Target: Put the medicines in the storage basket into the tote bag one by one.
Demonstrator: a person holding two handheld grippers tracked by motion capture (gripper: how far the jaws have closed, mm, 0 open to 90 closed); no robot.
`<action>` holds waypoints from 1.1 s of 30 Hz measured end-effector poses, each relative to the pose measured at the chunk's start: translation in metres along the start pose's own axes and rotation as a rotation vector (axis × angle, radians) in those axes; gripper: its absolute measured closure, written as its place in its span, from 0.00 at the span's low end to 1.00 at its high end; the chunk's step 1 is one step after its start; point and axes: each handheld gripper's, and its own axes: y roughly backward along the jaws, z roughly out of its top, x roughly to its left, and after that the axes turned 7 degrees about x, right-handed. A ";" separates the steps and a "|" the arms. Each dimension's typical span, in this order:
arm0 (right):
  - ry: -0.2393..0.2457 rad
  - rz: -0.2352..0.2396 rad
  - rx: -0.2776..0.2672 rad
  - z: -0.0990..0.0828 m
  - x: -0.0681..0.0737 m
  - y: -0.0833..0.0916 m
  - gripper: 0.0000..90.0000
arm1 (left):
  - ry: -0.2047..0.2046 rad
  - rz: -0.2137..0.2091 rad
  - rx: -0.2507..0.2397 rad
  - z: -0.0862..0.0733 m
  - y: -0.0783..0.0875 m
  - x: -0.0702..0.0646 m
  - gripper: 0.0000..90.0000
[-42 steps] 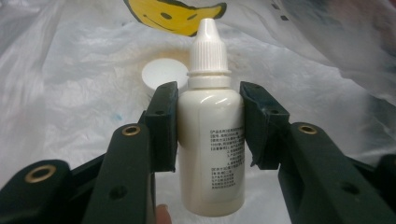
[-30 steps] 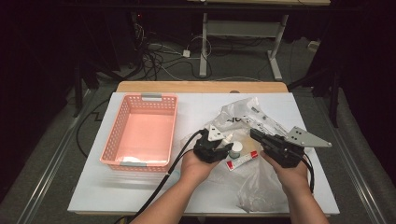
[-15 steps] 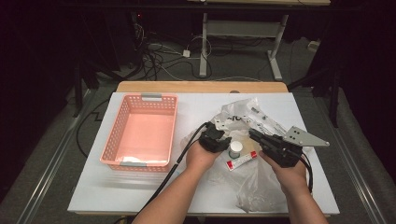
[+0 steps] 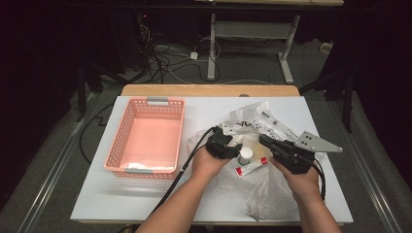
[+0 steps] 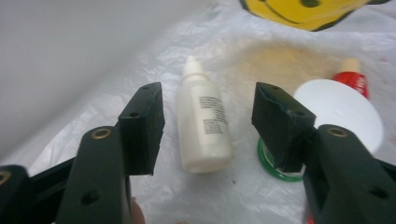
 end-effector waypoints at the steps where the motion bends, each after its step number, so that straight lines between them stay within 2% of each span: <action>1: 0.001 0.000 0.001 0.000 0.000 0.000 1.00 | -0.006 -0.002 -0.001 -0.002 0.003 -0.002 0.46; 8: 0.001 -0.002 0.002 -0.001 -0.001 0.000 1.00 | -0.032 -0.015 -0.029 -0.022 0.025 -0.011 0.45; 11: -0.001 -0.004 0.003 -0.001 0.000 0.001 1.00 | -0.044 -0.035 -0.033 -0.032 0.037 -0.015 0.44; 14: 0.001 -0.007 0.002 0.000 -0.001 0.002 1.00 | -0.046 -0.071 -0.026 -0.046 0.047 -0.021 0.37; 17: 0.002 -0.009 0.001 0.000 -0.001 0.002 1.00 | -0.092 -0.097 0.018 -0.061 0.050 -0.030 0.29; 18: 0.003 -0.008 0.003 0.000 0.000 0.002 1.00 | -0.093 -0.107 0.039 -0.065 0.049 -0.033 0.24; 20: 0.003 -0.008 0.004 0.000 0.000 0.001 1.00 | -0.103 -0.100 0.096 -0.074 0.045 -0.039 0.14; 23: 0.005 -0.008 0.007 0.000 0.001 0.001 1.00 | -0.134 -0.057 0.160 -0.083 0.038 -0.046 0.07; 24: 0.007 -0.009 0.007 0.000 0.001 0.001 1.00 | -0.136 -0.064 0.182 -0.086 0.036 -0.047 0.06; 25: 0.008 -0.009 0.006 0.000 0.001 0.001 1.00 | -0.132 -0.071 0.193 -0.089 0.033 -0.048 0.06; 26: 0.008 -0.010 0.007 0.000 0.001 0.001 1.00 | -0.128 -0.071 0.167 -0.093 0.034 -0.049 0.07; 28: 0.005 -0.010 0.007 0.000 0.001 0.001 1.00 | -0.126 -0.075 0.150 -0.096 0.035 -0.049 0.11; 33: 0.006 -0.007 0.010 -0.001 0.003 0.000 1.00 | -0.115 -0.072 0.124 -0.098 0.037 -0.048 0.27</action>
